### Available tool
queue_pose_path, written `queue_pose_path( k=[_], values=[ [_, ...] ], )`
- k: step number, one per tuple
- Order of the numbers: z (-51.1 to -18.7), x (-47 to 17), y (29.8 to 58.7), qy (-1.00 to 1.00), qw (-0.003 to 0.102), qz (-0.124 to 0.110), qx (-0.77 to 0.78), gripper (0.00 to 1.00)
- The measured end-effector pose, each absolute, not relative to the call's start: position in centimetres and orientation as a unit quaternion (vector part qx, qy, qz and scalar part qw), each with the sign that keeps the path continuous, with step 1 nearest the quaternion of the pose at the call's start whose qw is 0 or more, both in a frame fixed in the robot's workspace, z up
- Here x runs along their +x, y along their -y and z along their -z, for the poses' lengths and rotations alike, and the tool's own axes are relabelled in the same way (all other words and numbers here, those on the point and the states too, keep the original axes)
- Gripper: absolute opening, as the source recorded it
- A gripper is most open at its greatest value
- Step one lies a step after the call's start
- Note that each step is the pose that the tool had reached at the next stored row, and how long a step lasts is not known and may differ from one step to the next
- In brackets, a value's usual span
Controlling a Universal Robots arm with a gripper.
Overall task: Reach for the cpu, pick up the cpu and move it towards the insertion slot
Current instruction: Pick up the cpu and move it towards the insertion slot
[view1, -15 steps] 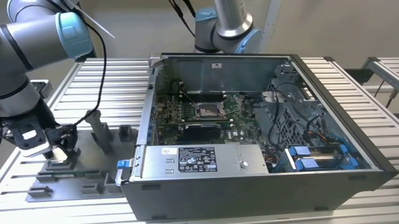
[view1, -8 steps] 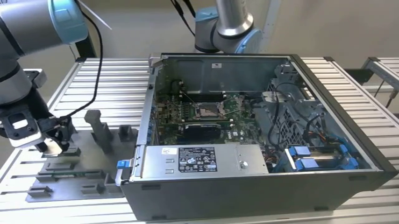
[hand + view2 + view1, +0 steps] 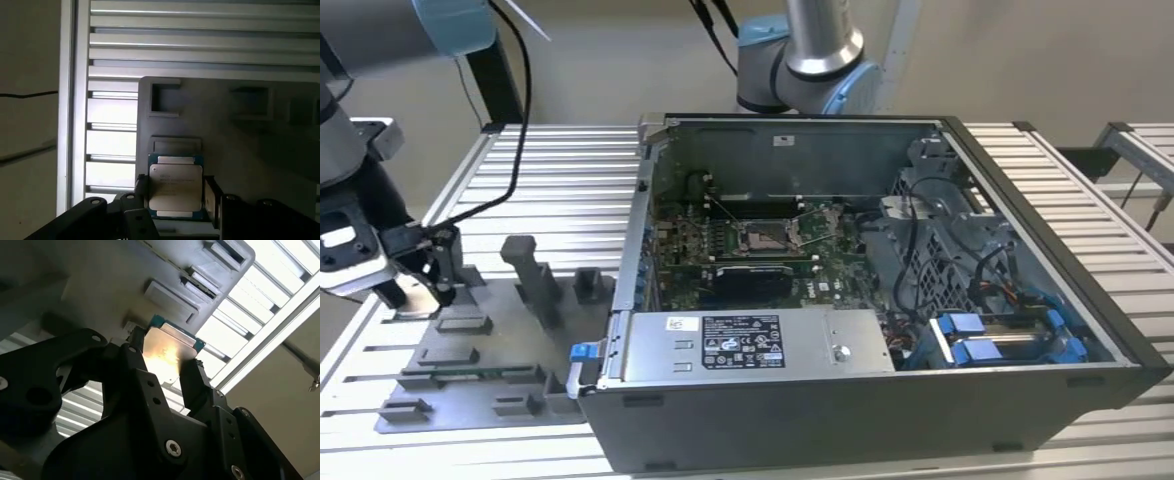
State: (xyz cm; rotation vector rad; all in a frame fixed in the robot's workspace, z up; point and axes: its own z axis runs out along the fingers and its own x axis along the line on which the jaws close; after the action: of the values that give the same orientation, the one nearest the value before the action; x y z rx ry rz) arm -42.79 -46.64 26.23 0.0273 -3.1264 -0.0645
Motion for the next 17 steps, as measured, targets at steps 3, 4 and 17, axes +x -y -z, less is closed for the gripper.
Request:
queue_pose_path(
  k=[3,4,17],
  values=[
    [-27.6,-42.8,46.6,1.0,0.008,0.021,0.009,0.0],
    [-28.0,-42.8,46.6,1.0,0.008,0.021,0.009,0.0],
    [-33.9,-42.8,46.6,1.0,0.012,0.021,0.009,0.0]
  ],
)
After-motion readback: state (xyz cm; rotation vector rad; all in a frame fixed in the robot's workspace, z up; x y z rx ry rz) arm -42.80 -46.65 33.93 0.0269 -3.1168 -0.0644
